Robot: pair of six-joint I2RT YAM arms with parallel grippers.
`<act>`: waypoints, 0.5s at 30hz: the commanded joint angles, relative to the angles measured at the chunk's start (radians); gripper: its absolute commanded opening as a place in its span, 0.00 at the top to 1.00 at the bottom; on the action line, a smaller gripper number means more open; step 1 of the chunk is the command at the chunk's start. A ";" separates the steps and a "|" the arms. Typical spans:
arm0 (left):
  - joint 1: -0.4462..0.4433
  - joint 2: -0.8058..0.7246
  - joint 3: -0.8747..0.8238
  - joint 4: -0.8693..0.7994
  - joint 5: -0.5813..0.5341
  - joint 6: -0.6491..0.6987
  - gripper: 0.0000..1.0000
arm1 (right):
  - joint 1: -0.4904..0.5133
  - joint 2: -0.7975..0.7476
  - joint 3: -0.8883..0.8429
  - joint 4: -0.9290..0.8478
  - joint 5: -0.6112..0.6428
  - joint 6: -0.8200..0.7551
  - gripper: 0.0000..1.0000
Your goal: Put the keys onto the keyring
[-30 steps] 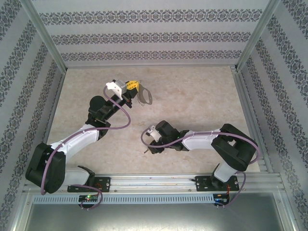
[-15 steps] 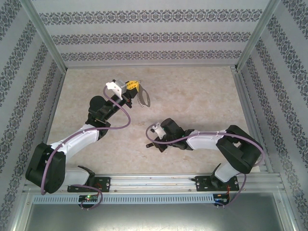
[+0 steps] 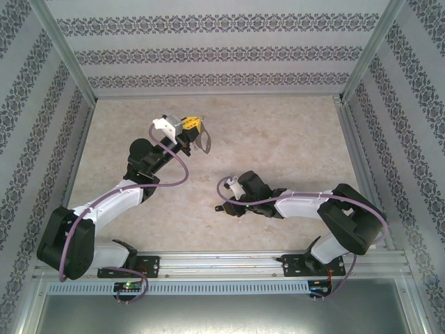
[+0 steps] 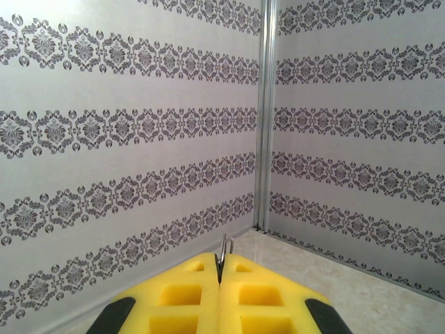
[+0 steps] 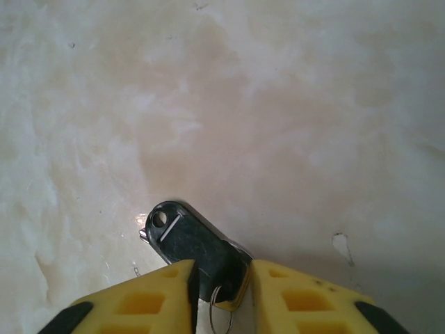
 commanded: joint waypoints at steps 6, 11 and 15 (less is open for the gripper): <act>-0.004 -0.028 0.024 0.025 0.020 -0.010 1.00 | -0.010 -0.070 -0.037 0.022 -0.007 0.053 0.64; -0.004 -0.027 0.027 0.023 0.021 -0.007 1.00 | -0.011 -0.071 -0.047 0.018 -0.014 0.053 0.64; -0.003 -0.028 0.027 0.021 0.022 -0.004 1.00 | -0.009 -0.051 -0.047 0.023 -0.017 0.051 0.64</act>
